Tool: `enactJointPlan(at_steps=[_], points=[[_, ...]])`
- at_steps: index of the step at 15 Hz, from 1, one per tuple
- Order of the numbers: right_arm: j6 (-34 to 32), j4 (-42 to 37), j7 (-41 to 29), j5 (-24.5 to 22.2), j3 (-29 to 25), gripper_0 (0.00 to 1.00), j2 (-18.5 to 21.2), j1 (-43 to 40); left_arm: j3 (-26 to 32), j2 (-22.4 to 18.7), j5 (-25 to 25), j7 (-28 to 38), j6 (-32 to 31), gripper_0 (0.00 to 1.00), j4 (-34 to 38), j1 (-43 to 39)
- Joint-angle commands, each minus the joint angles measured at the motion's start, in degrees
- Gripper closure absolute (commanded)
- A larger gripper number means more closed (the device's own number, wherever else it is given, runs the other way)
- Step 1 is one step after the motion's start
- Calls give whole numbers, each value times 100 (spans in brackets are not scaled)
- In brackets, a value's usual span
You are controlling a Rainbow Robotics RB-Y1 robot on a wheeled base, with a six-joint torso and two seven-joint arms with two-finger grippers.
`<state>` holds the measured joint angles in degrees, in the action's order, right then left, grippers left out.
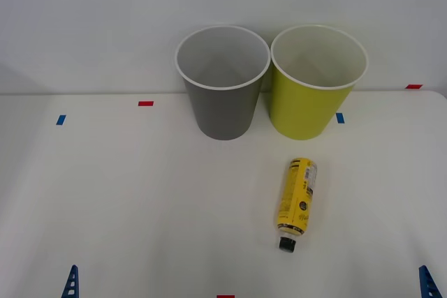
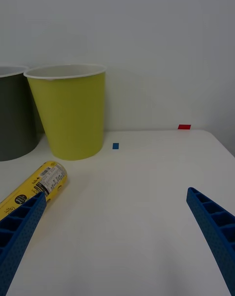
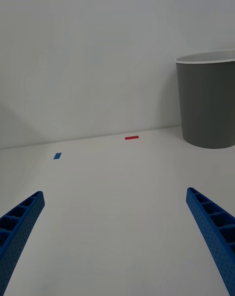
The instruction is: Put cans in the gray bin and PET bottles in the light green bin.
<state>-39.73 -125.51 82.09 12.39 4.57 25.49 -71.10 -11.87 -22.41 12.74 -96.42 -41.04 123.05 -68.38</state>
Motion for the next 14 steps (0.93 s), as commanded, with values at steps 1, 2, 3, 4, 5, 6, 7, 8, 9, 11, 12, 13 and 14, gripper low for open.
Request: enactJointPlan(at_steps=[1, 2, 3, 4, 5, 6, 7, 8, 9, 11, 12, 13, 14], points=[[0, 0, 0, 0, 0, 0, 0, 0, 0, 0, 0, 0, 0, 0, 0, 0], [0, 0, 0, 0, 0, 0, 0, 0, 0, 0, 0, 0, 0, 0, 0, 0], [0, 0, 0, 0, 0, 0, 0, 0, 0, 0, 0, 0, 0, 0, 0, 0], [0, 0, 0, 0, 0, 0, 0, 0, 0, 0, 0, 0, 0, 0, 0, 0], [0, 0, 0, 0, 0, 0, 0, 0, 0, 0, 0, 0, 0, 0, 0, 0], [0, 0, 0, 0, 0, 0, 0, 0, 0, 0, 0, 0, 0, 0, 0, 0], [0, 0, 0, 0, 0, 0, 0, 0, 0, 0, 0, 0, 0, 0, 0, 0], [0, 0, 0, 0, 0, 0, 0, 0, 0, 0, 0, 0, 0, 0, 0, 0], [0, 0, 0, 0, 0, 0, 0, 0, 0, 0, 0, 0, 0, 0, 0, 0], [0, 0, 0, 0, 0, 0, 0, 0, 0, 0, 0, 0, 0, 0, 0, 0], [0, 0, 0, 0, 0, 0, 0, 0, 0, 0, 0, 0, 0, 0, 0, 0], [0, 0, 0, 0, 0, 0, 0, 0, 0, 0, 0, 0, 0, 0, 0, 0], [0, 0, 0, 0, 0, 0, 0, 0, 0, 0, 0, 0, 0, 0, 0, 0]])
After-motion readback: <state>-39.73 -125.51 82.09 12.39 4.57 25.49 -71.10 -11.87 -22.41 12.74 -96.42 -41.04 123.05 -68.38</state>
